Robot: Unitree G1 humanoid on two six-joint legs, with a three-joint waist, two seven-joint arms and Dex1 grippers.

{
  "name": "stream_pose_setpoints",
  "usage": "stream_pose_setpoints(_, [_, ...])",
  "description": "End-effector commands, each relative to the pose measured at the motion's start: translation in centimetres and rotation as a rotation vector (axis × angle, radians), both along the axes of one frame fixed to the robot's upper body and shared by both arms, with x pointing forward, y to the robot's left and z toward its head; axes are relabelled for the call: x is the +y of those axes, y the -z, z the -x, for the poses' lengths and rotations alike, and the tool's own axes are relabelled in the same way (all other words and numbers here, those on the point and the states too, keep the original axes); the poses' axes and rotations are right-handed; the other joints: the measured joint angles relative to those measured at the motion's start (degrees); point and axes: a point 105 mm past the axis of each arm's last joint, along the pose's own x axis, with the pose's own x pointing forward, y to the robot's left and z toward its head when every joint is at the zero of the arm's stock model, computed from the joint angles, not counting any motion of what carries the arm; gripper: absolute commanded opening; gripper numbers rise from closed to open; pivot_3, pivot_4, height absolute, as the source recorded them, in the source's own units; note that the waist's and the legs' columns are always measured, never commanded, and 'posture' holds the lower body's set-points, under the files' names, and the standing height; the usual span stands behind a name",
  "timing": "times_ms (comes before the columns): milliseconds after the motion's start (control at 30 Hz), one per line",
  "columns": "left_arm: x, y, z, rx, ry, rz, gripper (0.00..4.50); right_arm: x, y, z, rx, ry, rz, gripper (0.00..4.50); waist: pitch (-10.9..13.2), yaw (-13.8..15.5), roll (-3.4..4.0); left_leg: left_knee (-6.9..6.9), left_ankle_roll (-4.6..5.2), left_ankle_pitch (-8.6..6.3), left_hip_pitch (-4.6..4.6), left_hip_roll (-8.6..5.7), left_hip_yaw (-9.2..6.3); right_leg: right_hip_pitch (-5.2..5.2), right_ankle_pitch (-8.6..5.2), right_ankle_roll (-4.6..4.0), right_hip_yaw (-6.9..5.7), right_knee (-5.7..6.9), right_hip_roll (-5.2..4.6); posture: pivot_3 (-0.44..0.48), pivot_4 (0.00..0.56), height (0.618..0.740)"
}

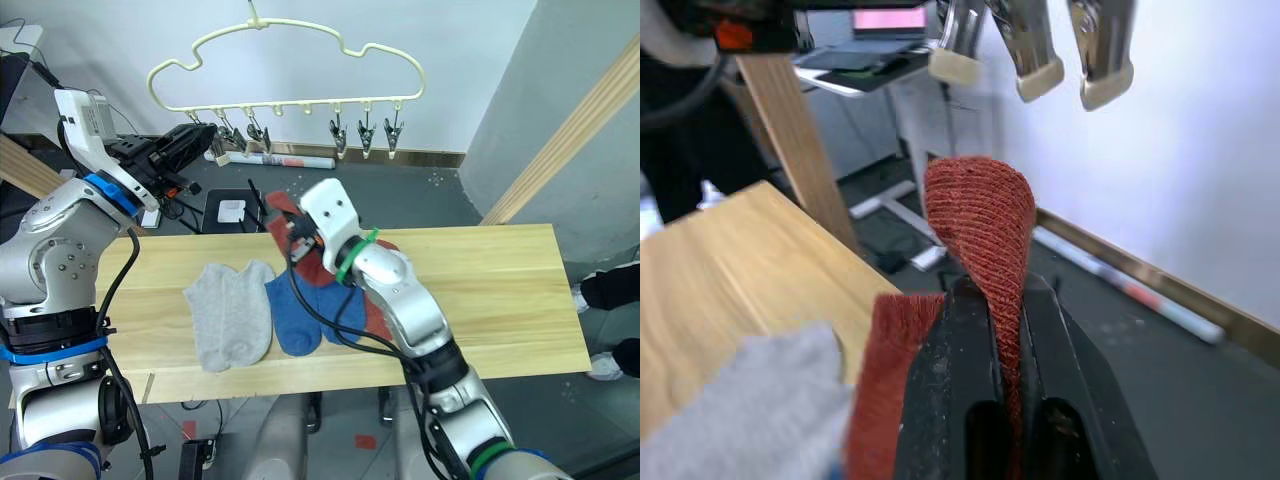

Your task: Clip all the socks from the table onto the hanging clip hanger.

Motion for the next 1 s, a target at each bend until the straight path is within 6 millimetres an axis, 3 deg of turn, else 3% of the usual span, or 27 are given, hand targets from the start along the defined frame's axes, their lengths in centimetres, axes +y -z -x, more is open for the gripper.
stream_pose_setpoints(33, [0.2, -2.4, 1.0, -0.062, 0.029, 0.026, 0.14, 1.9, -0.4, -0.1, -0.012, -0.05, -0.014, 0.0, 0.0, 0.4, 0.0, 0.02, 0.0, 0.0, -0.04, 0.0, -0.05, 0.0, 0.0, -0.01, -0.08, -0.01, -0.01, 0.034, 0.448, 0.74])
stream_pose_setpoints(200, [-0.3, -2.4, 1.1, -0.04, 0.06, 0.03, 0.14, 4.4, -1.4, -0.9, -0.02, -0.086, -0.04, 0.0, 0.0, 0.7, 0.01, 0.09, -0.01, 0.01, -0.19, 0.05, -0.24, -0.01, 0.06, -0.11, -0.43, 0.0, -0.02, 0.042, 0.442, 0.74])
stream_pose_setpoints(400, [-0.8, -2.3, 1.3, -0.02, 0.081, 0.048, 0.14, 6.0, -2.7, -1.7, -0.021, -0.105, -0.112, 0.0, 0.0, 0.9, 0.01, 0.26, -0.01, 0.01, -0.31, 0.07, -0.39, 0.0, 0.17, -0.3, -0.64, 0.02, -0.04, 0.053, 0.434, 0.74])
stream_pose_setpoints(1000, [-2.9, -1.8, 1.6, -0.011, 0.111, 0.127, 0.14, 7.7, -3.6, -0.8, -0.044, -0.195, -0.17, 0.0, 0.0, 1.1, 0.01, 0.75, 0.0, 0.0, -0.64, 0.05, -0.71, -0.02, 0.21, -0.35, -0.83, 0.24, -0.05, 0.056, 0.428, 0.74])
